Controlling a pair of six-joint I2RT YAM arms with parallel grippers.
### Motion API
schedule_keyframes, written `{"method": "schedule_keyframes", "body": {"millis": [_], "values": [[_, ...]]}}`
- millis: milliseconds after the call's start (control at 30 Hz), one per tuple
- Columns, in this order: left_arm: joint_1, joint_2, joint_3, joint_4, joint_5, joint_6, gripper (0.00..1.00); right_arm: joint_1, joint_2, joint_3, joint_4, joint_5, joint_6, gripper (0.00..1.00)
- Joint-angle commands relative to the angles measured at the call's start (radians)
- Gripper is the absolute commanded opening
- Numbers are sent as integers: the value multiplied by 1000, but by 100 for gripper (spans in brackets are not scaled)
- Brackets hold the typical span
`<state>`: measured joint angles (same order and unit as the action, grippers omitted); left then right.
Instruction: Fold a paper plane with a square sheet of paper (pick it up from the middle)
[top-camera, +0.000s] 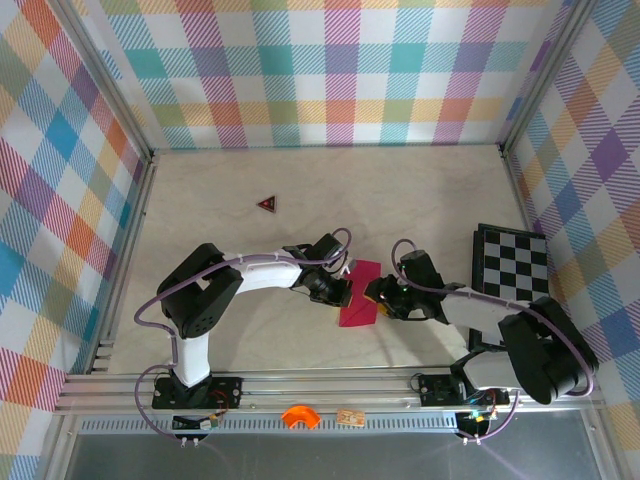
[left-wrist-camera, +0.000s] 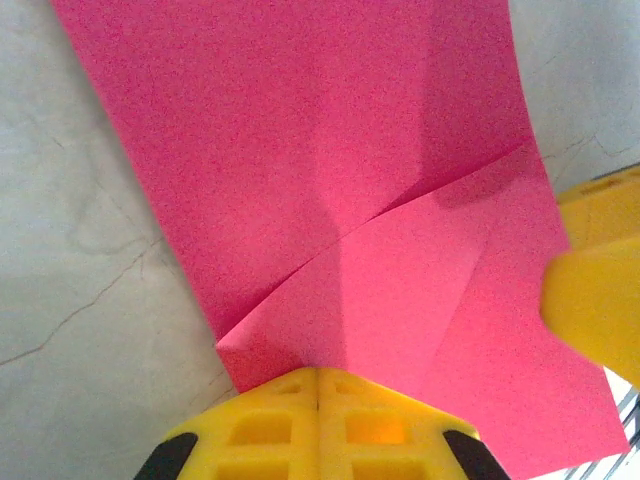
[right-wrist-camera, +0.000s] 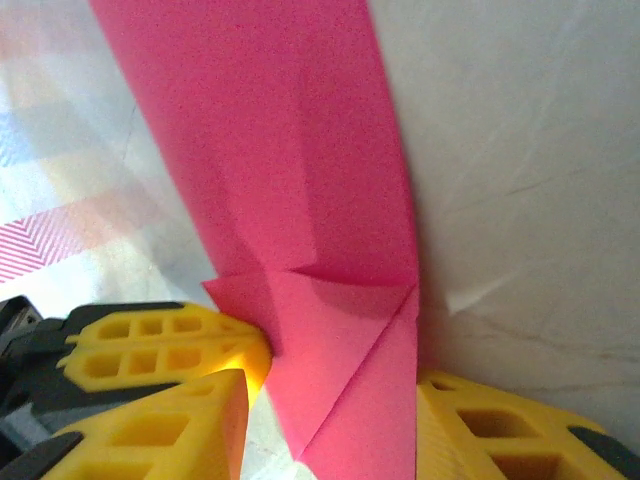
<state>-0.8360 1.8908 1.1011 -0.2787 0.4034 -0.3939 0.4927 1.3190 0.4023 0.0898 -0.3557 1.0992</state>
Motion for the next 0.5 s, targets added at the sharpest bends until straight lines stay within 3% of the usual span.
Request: {"method": "schedule_keyframes", "body": {"millis": [0, 467], "values": [[2, 2, -6, -36, 7, -3, 2, -11, 11, 3, 25, 1, -24, 44], [10, -16, -13, -10, 39, -26, 3, -45, 6, -30, 107, 20, -132, 34]]}}
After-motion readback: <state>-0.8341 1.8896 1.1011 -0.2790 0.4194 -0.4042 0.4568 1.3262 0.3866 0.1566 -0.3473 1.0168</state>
